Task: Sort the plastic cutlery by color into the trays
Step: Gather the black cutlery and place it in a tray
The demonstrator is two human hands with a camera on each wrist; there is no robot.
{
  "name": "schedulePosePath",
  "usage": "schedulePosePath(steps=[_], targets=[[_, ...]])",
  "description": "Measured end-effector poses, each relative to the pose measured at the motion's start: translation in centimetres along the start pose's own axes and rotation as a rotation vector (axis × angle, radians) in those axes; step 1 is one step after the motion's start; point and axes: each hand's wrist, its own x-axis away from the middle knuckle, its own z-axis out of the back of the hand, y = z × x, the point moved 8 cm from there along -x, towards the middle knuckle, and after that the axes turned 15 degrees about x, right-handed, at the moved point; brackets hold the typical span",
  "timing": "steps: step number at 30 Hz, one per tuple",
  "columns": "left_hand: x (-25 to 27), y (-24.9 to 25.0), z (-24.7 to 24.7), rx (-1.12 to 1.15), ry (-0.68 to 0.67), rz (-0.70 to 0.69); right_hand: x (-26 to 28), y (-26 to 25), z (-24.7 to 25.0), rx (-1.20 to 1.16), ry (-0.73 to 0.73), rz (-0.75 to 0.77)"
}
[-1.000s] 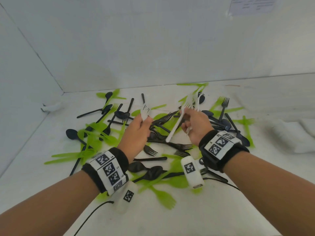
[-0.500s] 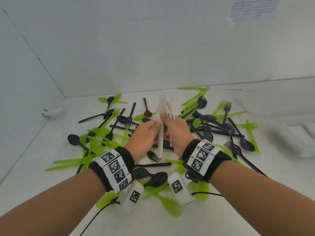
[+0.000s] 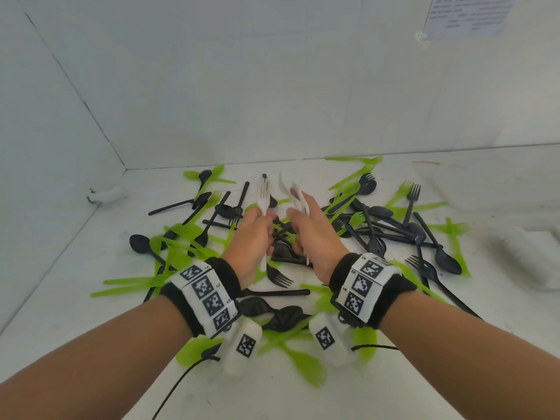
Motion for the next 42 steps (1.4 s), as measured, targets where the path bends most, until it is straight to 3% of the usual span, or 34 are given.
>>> schedulePosePath(steps=[4,10,13,19,27,31,36,42], targets=[[0.0,0.0,-1.5,0.225,-0.036,0.091,0.4,0.2,-1.4,0.092,-0.035,0.102],[0.0,0.0,-1.7,0.226,-0.016,0.026,0.4,0.5,-3.0,0.266,-0.09,0.137],[0.3,-0.1,-1.0,0.234,-0.009,0.042,0.2,0.9,-3.4,0.262,-0.158,0.094],[1.1,-0.2,-0.8,0.241,-0.045,0.039,0.1,-0.1,-3.2,0.143,-0.097,0.114],[1.3,0.0,0.7,0.256,-0.063,0.069,-0.7,0.7,-3.2,0.033,-0.174,0.049],[1.1,0.1,1.2,0.223,-0.016,0.054,-1.2,1.3,-2.6,0.01,-0.106,0.029],[1.5,0.9,0.8,0.209,-0.049,0.006,-0.1,-0.1,-2.7,0.134,-0.103,0.157],[1.3,0.8,0.7,0.369,-0.068,0.056,0.9,-1.4,-2.7,0.201,-0.02,0.211]])
